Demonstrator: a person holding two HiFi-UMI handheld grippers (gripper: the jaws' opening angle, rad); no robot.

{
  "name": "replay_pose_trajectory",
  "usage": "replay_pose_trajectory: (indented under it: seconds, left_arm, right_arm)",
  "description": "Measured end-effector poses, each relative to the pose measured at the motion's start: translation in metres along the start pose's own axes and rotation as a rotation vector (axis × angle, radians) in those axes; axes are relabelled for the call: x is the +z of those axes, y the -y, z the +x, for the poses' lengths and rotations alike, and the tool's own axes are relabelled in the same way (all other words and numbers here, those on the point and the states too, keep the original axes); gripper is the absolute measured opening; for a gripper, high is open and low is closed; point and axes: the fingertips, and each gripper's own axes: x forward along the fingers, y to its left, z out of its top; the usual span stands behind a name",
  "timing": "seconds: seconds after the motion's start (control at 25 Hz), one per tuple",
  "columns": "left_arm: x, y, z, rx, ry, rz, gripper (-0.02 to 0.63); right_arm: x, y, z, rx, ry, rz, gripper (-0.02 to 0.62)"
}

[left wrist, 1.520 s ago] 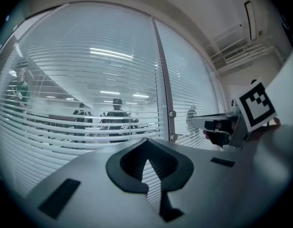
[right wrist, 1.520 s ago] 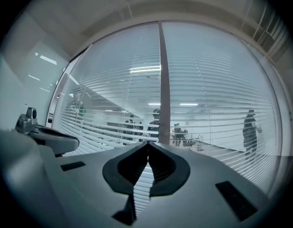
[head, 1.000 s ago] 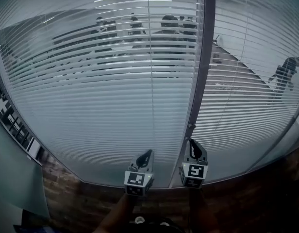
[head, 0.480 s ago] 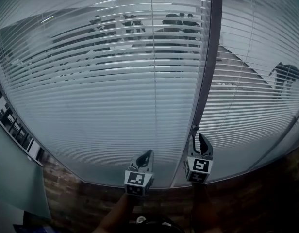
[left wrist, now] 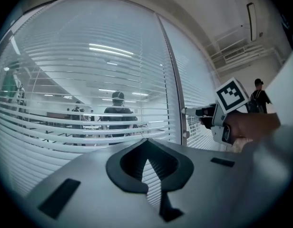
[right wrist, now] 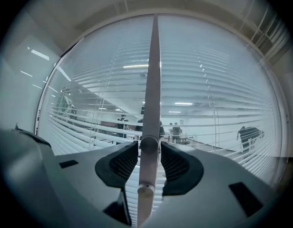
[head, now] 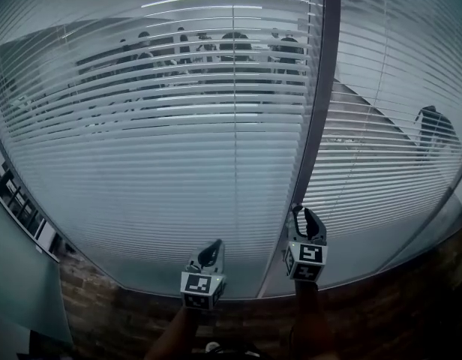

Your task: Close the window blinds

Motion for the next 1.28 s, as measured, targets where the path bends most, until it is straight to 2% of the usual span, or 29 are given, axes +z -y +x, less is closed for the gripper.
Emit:
replay_pose_trajectory:
  seconds: [0.72, 0.88, 1.0, 1.28]
  left_arm:
    - [0.004, -0.002, -0.009, 0.011, 0.024, -0.009, -0.005]
    - [-0.002, -0.005, -0.007, 0.008, 0.034, 0.011, -0.005]
    - [-0.003, -0.006, -0.007, 0.007, 0.039, 0.015, -0.005]
    - [-0.007, -0.010, -0.008, 0.007, 0.027, 0.017, -0.005]
  right_arm:
    - [0.002, 0.001, 0.007, -0.019, 0.009, -0.039, 0.126]
    - [0.003, 0.001, 0.008, -0.013, 0.016, -0.049, 0.124]
    - [0.003, 0.000, 0.007, 0.001, 0.019, -0.095, 0.124]
    - [0.007, -0.006, 0.007, 0.029, 0.017, -0.273, 0.124]
